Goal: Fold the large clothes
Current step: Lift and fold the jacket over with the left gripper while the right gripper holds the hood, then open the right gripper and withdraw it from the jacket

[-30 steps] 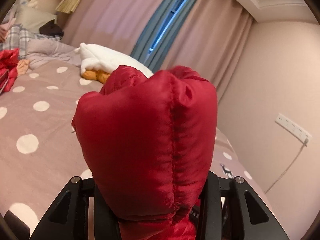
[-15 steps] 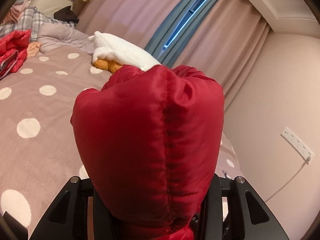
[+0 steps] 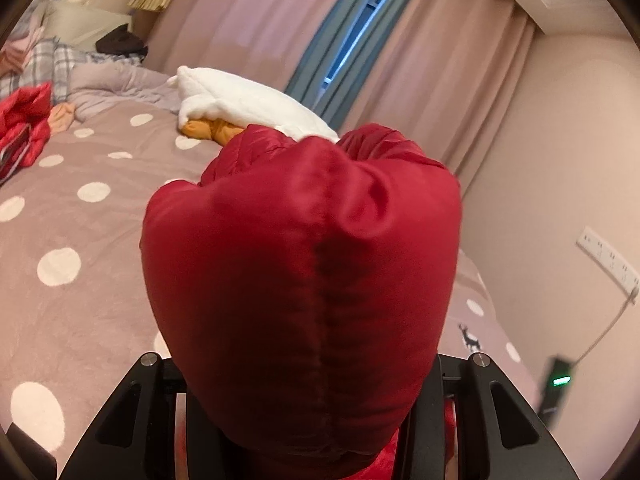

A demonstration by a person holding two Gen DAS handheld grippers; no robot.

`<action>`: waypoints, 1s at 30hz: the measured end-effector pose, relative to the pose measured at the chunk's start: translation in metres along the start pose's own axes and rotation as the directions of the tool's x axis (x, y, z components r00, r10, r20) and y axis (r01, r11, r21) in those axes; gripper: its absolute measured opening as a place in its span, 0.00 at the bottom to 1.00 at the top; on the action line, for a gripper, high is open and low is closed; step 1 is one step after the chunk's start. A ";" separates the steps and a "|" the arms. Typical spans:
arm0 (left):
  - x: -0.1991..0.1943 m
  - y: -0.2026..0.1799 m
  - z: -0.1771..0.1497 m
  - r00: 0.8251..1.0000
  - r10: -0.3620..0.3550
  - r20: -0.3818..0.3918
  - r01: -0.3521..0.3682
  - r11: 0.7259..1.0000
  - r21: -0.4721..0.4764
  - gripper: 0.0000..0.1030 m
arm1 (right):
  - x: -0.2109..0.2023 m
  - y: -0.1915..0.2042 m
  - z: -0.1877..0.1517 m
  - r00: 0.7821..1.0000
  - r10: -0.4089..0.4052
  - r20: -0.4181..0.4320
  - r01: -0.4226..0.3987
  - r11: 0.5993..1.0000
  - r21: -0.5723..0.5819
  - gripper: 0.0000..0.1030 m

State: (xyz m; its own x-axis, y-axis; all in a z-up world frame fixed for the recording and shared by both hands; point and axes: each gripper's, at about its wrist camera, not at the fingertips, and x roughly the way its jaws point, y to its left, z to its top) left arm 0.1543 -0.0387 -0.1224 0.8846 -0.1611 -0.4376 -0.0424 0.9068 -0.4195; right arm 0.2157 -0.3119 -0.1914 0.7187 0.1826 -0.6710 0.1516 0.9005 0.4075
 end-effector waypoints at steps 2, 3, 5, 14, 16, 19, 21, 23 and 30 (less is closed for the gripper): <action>0.004 -0.012 -0.005 1.000 0.010 -0.012 -0.009 0.999 0.033 0.39 | -0.023 -0.012 0.007 0.993 -0.073 0.090 0.074 0.997 -0.005 0.88; 0.007 -0.019 -0.008 1.000 0.011 -0.018 -0.010 0.999 0.049 0.39 | -0.033 -0.019 0.009 0.983 -0.128 0.131 0.130 0.991 -0.006 0.89; 0.014 -0.034 -0.016 0.999 0.002 -0.043 0.002 0.997 0.076 0.44 | -0.045 -0.040 0.011 0.949 -0.260 0.180 0.258 0.965 0.036 0.90; 0.073 -0.098 -0.078 0.958 -0.005 -0.285 0.076 0.968 0.239 0.52 | -0.045 -0.088 0.015 0.922 -0.366 0.123 0.346 0.925 0.159 0.89; 0.076 -0.102 -0.086 0.957 0.001 -0.289 0.074 0.966 0.248 0.52 | -0.048 -0.092 0.014 0.924 -0.363 0.121 0.341 0.924 0.171 0.89; 0.079 -0.106 -0.093 0.954 0.015 -0.300 0.073 0.958 0.278 0.55 | -0.049 -0.094 0.013 0.931 -0.348 0.108 0.324 0.926 0.192 0.89; 0.084 -0.109 -0.097 0.952 0.023 -0.305 0.075 0.949 0.307 0.58 | -0.051 -0.096 0.011 0.923 -0.369 0.109 0.344 0.918 0.198 0.89; 0.088 -0.108 -0.099 0.951 0.043 -0.306 0.066 0.939 0.337 0.62 | -0.054 -0.097 0.011 0.915 -0.386 0.115 0.359 0.911 0.202 0.89; 0.097 -0.119 -0.110 0.957 0.138 -0.255 -0.027 0.918 0.396 0.67 | -0.059 -0.105 0.007 0.893 -0.436 0.110 0.410 0.890 0.202 0.89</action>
State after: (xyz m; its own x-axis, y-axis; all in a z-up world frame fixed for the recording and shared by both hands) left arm 0.1940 -0.2049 -0.2028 0.7222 -0.1280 -0.6797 0.1207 0.9910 -0.0584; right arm 0.1621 -0.4194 -0.1903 0.6506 -0.2734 -0.7085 0.5661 0.7964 0.2125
